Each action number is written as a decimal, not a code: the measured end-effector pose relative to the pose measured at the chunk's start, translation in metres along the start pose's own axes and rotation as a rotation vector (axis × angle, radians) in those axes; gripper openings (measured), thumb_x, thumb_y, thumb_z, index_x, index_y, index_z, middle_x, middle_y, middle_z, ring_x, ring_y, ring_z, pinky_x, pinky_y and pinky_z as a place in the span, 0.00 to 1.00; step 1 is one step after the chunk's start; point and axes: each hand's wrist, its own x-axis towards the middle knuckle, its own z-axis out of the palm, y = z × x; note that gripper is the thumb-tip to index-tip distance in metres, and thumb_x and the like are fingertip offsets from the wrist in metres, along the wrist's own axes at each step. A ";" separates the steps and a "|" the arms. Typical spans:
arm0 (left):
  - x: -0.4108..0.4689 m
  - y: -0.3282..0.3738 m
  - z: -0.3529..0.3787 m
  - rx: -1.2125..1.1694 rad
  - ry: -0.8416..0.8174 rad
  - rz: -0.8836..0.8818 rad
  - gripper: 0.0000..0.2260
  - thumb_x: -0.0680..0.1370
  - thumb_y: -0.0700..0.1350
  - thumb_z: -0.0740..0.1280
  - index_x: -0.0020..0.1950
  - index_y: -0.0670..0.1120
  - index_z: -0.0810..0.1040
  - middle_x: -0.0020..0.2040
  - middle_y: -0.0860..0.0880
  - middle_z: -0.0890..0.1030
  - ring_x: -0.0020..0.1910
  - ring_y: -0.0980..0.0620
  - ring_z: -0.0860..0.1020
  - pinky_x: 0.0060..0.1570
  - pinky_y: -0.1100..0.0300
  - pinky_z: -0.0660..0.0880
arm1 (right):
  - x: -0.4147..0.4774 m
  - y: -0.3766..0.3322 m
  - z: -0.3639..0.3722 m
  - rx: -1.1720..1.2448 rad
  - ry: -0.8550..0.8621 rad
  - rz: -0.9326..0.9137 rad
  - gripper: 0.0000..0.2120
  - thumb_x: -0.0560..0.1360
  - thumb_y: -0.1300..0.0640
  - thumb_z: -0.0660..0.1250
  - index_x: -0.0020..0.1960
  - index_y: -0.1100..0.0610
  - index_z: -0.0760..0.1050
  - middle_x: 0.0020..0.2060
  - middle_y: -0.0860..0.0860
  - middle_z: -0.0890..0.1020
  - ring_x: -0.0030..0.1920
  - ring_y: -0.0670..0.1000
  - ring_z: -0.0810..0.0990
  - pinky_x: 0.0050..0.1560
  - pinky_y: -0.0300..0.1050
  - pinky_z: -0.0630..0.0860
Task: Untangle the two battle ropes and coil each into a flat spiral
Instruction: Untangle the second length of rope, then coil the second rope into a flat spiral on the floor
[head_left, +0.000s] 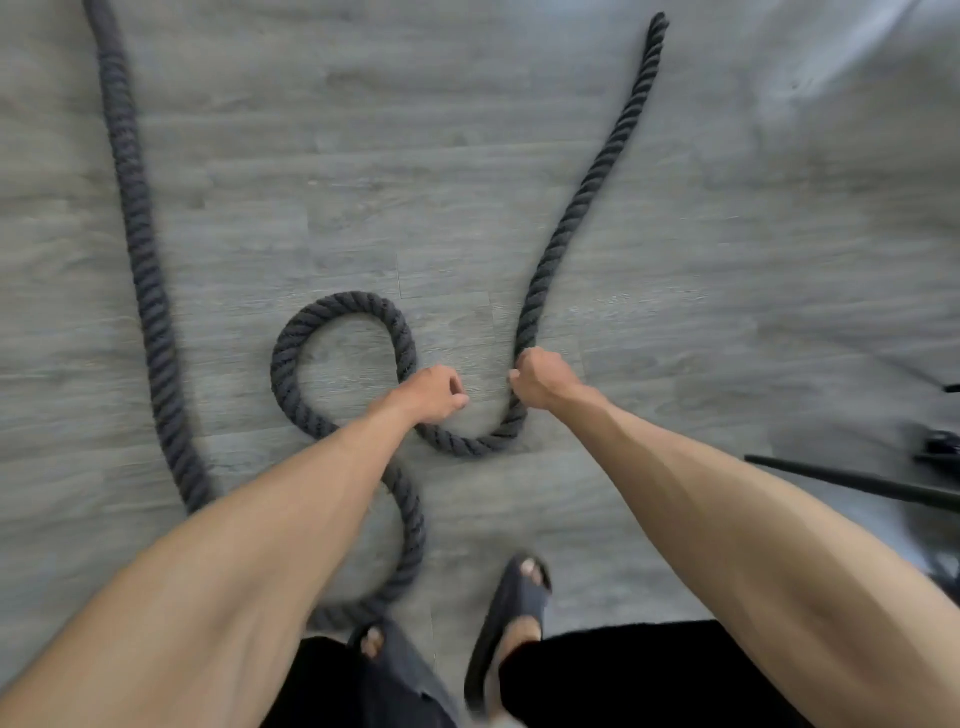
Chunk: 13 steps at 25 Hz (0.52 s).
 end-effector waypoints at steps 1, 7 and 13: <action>-0.009 0.017 -0.021 0.025 0.002 -0.018 0.07 0.78 0.47 0.68 0.53 0.45 0.81 0.51 0.41 0.84 0.54 0.44 0.82 0.56 0.56 0.76 | -0.011 -0.005 -0.023 0.023 -0.021 0.000 0.14 0.78 0.55 0.61 0.53 0.64 0.78 0.55 0.62 0.83 0.56 0.63 0.80 0.47 0.45 0.70; 0.044 0.137 -0.101 0.097 0.043 -0.107 0.10 0.79 0.46 0.66 0.55 0.42 0.80 0.55 0.39 0.83 0.56 0.41 0.81 0.56 0.54 0.76 | 0.016 0.027 -0.146 0.151 -0.013 -0.020 0.15 0.79 0.55 0.59 0.54 0.65 0.78 0.57 0.64 0.82 0.59 0.65 0.80 0.54 0.49 0.75; 0.111 0.266 -0.142 0.097 -0.017 -0.131 0.11 0.80 0.47 0.65 0.57 0.41 0.79 0.54 0.39 0.83 0.53 0.40 0.81 0.55 0.53 0.76 | 0.064 0.096 -0.265 0.098 -0.105 0.036 0.14 0.78 0.57 0.60 0.53 0.66 0.79 0.53 0.65 0.83 0.55 0.64 0.81 0.49 0.48 0.74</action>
